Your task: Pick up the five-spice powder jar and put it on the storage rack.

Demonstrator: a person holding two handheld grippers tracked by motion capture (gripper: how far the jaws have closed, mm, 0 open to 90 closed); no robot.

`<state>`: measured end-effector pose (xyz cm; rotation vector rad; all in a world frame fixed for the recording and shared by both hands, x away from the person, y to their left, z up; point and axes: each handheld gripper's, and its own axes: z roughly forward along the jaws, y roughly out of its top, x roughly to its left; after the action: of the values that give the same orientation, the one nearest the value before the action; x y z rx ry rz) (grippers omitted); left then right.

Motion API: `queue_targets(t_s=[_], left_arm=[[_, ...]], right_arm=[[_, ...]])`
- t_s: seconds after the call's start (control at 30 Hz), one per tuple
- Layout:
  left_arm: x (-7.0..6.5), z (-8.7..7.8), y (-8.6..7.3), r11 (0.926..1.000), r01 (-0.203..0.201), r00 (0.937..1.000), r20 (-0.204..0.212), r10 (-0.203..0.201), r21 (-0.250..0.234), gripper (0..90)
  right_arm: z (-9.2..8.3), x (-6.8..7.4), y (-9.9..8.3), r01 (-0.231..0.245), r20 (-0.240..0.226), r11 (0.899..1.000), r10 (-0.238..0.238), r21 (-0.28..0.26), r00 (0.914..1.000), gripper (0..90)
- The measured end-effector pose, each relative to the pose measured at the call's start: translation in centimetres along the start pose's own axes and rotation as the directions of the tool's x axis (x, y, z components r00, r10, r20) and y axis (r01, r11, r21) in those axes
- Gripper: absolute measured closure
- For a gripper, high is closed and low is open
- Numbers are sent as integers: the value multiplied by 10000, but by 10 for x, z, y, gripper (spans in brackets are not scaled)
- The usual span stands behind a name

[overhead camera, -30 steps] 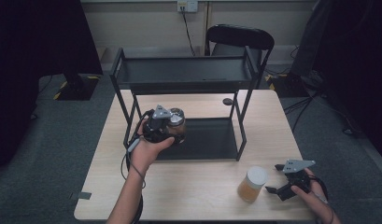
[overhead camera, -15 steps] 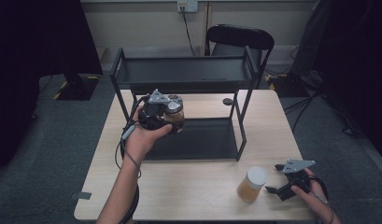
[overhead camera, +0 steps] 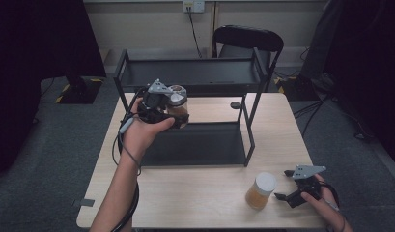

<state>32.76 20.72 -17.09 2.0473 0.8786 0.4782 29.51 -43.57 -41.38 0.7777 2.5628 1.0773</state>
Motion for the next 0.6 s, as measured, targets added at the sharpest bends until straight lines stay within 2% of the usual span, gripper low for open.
queue_targets(t_s=[0.27,0.6], left_arm=[[3,-13,17,9999,105,9999,-110,-106,-19,308],[2,-20,35,9999,69,9997,-241,-66,97,308]], right_arm=[[0,0,0,4,2,10000,-4,-2,10000,0],[0,0,0,6,1,10000,-6,4,10000,0]])
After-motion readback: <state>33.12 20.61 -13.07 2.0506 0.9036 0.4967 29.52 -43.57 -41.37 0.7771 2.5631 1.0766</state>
